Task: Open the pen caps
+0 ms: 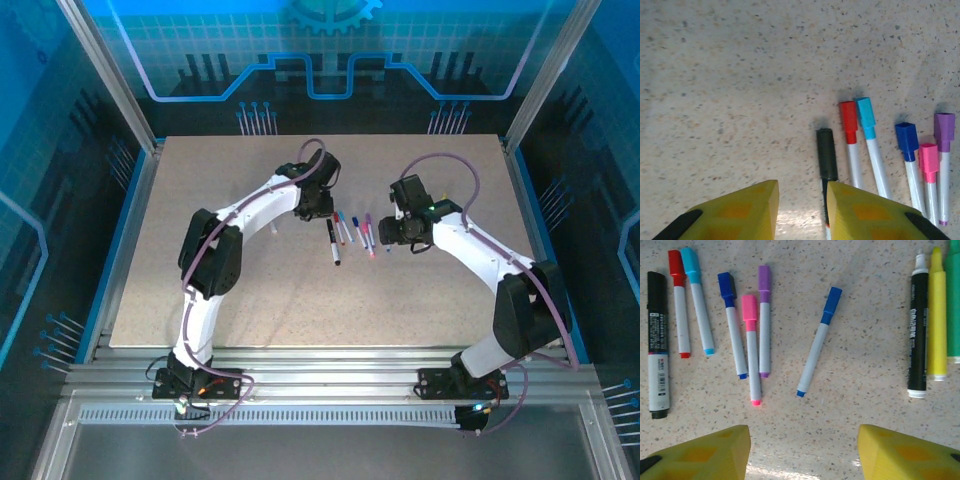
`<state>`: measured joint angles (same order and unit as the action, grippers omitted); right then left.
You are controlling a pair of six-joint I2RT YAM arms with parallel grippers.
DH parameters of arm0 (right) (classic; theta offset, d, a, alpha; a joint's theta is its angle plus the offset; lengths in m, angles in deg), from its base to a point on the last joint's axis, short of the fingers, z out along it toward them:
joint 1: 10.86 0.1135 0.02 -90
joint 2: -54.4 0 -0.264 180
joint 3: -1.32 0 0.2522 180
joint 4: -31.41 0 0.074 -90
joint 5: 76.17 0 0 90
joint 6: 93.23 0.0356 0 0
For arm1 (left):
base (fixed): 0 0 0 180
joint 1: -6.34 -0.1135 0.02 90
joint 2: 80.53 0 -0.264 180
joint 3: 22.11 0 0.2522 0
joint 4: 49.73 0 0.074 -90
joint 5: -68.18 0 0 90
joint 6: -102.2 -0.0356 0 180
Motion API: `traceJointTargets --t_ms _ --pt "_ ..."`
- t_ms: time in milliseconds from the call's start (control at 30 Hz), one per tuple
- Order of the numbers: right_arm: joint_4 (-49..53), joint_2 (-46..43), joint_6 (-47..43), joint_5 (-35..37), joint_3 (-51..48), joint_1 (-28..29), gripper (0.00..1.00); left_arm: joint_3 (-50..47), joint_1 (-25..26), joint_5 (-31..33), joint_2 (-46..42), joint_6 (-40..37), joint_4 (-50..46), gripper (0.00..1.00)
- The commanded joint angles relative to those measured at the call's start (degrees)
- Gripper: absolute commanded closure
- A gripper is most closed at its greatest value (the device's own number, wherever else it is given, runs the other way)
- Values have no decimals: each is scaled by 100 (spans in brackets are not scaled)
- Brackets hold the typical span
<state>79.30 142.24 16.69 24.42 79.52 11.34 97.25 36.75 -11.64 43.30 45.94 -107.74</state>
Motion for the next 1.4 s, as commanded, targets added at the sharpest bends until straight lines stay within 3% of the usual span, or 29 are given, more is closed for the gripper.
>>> traceJointTargets --t_ms 0,667,1367 --pt "-266 -103 118 -265 -31 72 41 310 50 -176 345 195 -109 68" --pt "-362 76 1 -339 -19 55 37 635 161 -560 993 456 3 68" --pt "-505 199 92 -806 -81 4 40 585 185 -195 1399 517 -70 75"
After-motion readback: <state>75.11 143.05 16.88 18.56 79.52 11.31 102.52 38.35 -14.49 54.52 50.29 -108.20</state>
